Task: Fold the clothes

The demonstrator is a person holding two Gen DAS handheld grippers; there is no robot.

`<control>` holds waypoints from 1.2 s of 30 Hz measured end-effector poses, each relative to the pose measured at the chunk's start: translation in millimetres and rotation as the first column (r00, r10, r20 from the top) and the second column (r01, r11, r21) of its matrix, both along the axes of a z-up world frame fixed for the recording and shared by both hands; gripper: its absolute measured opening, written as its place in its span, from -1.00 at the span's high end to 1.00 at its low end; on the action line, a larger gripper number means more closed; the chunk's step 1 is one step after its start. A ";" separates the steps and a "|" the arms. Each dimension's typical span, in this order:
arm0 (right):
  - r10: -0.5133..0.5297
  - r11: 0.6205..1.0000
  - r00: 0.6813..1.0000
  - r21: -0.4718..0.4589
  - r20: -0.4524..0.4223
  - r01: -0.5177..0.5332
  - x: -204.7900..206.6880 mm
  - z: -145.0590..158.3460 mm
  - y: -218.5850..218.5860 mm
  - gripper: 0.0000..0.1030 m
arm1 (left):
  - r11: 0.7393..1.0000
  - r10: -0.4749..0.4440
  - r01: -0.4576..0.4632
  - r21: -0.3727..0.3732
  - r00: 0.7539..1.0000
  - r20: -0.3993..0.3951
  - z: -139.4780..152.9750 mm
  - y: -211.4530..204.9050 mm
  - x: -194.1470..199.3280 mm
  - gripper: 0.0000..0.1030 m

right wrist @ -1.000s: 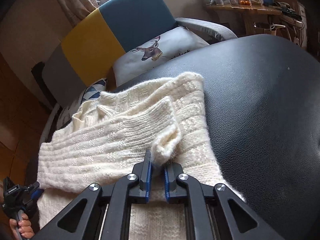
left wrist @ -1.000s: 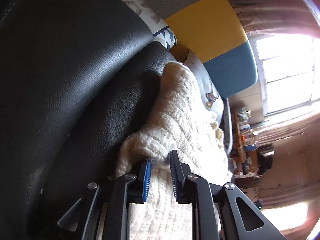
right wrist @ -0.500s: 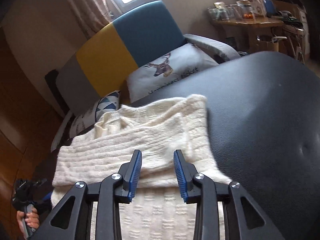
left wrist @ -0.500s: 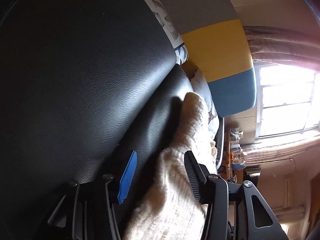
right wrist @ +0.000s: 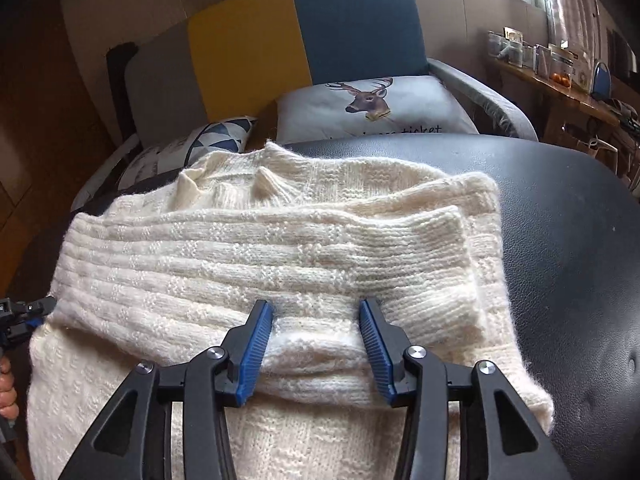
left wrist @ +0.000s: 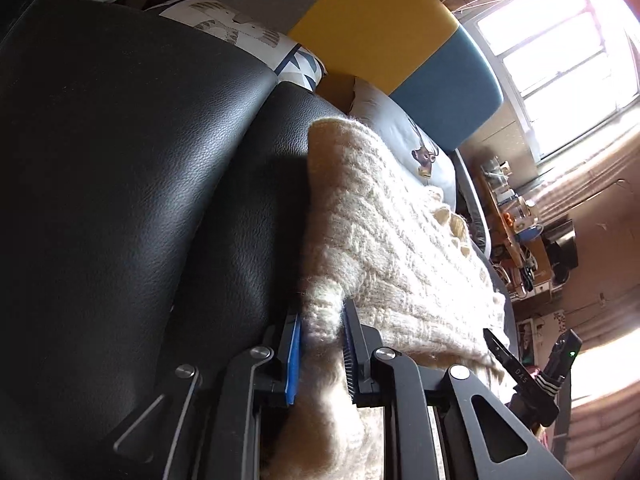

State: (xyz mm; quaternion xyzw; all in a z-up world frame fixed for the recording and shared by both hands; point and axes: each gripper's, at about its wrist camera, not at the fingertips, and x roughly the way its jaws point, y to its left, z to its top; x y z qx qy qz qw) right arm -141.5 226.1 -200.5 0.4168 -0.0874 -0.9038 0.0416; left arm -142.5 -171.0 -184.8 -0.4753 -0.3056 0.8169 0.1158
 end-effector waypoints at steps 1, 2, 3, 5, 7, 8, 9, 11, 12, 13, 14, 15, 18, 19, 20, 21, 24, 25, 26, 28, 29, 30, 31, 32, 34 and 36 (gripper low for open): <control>0.000 1.000 1.000 -0.011 -0.003 0.000 0.3 -0.1 1.4 0.08 | 1.000 -0.008 0.008 -0.013 1.000 -0.006 3.9 -0.3 -1.5 0.53; 0.000 1.000 1.000 -0.022 -0.005 0.000 0.5 -0.3 2.8 0.08 | 1.000 -0.016 0.016 -0.025 1.000 -0.012 7.8 -0.5 -3.0 0.45; 0.000 0.999 1.000 -0.033 -0.008 0.000 0.8 -0.4 4.2 0.08 | 0.999 -0.014 0.013 -0.048 0.999 -0.029 13.6 -2.0 -7.5 0.20; 0.000 0.998 1.000 -0.055 -0.013 0.000 1.3 -0.7 7.1 0.08 | 0.999 0.018 -0.021 -0.048 0.998 -0.060 20.2 -9.9 -23.6 -0.24; -0.001 0.997 1.000 -0.077 -0.018 -0.001 1.8 -0.9 9.9 0.08 | 0.999 0.036 -0.036 0.008 0.996 -0.077 17.9 -20.1 -42.7 -0.40; -0.001 0.996 1.000 -0.088 -0.021 -0.001 2.1 -1.1 11.3 0.07 | 0.999 0.038 -0.036 0.041 0.997 -0.061 15.0 -25.8 -55.7 -0.40; -0.001 0.995 1.000 -0.099 -0.024 -0.001 2.4 -1.2 12.7 0.07 | 0.997 0.038 -0.036 0.070 0.999 -0.038 10.8 -30.7 -68.1 -0.41; -0.002 0.993 1.000 -0.121 -0.029 -0.002 2.9 -1.5 15.5 0.07 | 0.993 0.014 -0.015 0.118 1.000 0.004 0.5 -36.8 -91.7 -0.41; -0.002 0.991 1.000 -0.132 -0.031 -0.002 3.1 -1.6 16.9 0.08 | 0.991 0.008 -0.010 0.136 1.000 0.014 -2.5 -38.2 -99.4 -0.41; -0.002 0.990 0.999 -0.143 -0.034 -0.002 3.4 -1.7 18.3 0.08 | 0.988 0.002 -0.006 0.154 1.000 0.023 -5.4 -39.6 -107.2 -0.41; -0.003 0.988 0.999 -0.153 -0.037 -0.003 3.6 -1.9 19.6 0.07 | 0.986 -0.018 0.016 0.168 1.000 0.006 -4.7 -38.3 -112.4 -0.40; -0.004 0.989 0.999 -0.150 -0.037 -0.002 3.3 -1.8 19.1 0.07 | 0.983 -0.039 0.040 0.178 0.999 -0.007 -2.9 -36.6 -117.3 -0.40; -0.005 0.990 0.999 -0.143 -0.038 0.000 3.5 -1.8 17.3 0.07 | 0.978 -0.103 0.106 0.177 0.994 -0.026 -1.3 -25.6 -130.6 -0.34; -0.006 0.990 0.999 -0.144 -0.039 0.000 3.7 -1.8 17.5 0.08 | 0.980 -0.122 0.127 0.154 0.992 -0.043 0.7 -20.5 -133.3 -0.11; -0.006 0.989 0.999 -0.148 -0.040 0.000 3.8 -2.1 18.1 0.07 | 0.981 -0.131 0.137 0.136 0.990 -0.049 2.8 -16.0 -135.1 0.22; -0.006 0.989 0.999 -0.151 -0.041 0.000 4.0 -2.3 18.7 0.07 | 0.982 -0.141 0.146 0.119 0.989 -0.054 4.9 -11.5 -136.9 0.78; -0.009 0.989 0.999 -0.149 -0.042 0.003 4.7 -2.5 18.5 0.07 | 0.987 -0.156 0.158 0.001 0.974 -0.164 31.1 1.2 -128.0 0.77; -0.010 0.991 0.999 -0.135 -0.041 0.004 4.4 -2.3 16.3 0.07 | 0.983 -0.162 0.143 -0.116 0.970 -0.179 39.1 10.0 -125.2 0.77; -0.010 0.993 0.999 -0.120 -0.040 0.005 4.1 -2.1 14.0 0.07 | 0.957 -0.173 0.127 -0.262 0.971 -0.164 40.1 22.6 -125.7 0.77; -0.010 0.997 0.999 -0.072 -0.036 0.007 3.7 -1.1 6.9 0.07 | 0.878 -0.207 0.132 -0.460 0.971 -0.118 27.2 45.7 -129.8 0.76; -0.010 0.999 0.999 -0.051 -0.033 0.008 3.6 -0.9 3.8 0.07 | 0.832 -0.224 0.142 -0.536 0.970 -0.091 18.8 56.4 -132.1 0.74; -0.010 0.999 0.999 -0.041 -0.033 0.009 3.6 -0.8 2.4 0.07 | 0.814 -0.224 0.127 -0.567 0.969 -0.104 17.7 61.1 -129.1 0.71; -0.011 0.999 0.999 -0.031 -0.032 0.010 3.6 -0.8 1.1 0.07 | 0.795 -0.225 0.112 -0.596 0.967 -0.118 16.6 65.8 -126.1 0.71; -0.012 0.999 0.999 -0.035 -0.033 0.010 3.9 -0.9 1.9 0.08 | 0.806 -0.214 0.108 -0.583 0.970 -0.115 18.1 64.2 -125.0 0.70; -0.013 0.999 0.999 -0.050 -0.035 0.011 4.6 -1.2 4.1 0.07 | 0.840 -0.181 0.095 -0.534 0.977 -0.111 22.0 55.2 -122.5 0.64; -0.013 0.998 0.999 -0.069 -0.038 0.011 5.0 -1.3 6.9 0.07 | 0.888 -0.113 0.033 -0.459 0.982 -0.148 33.6 36.8 -111.4 0.59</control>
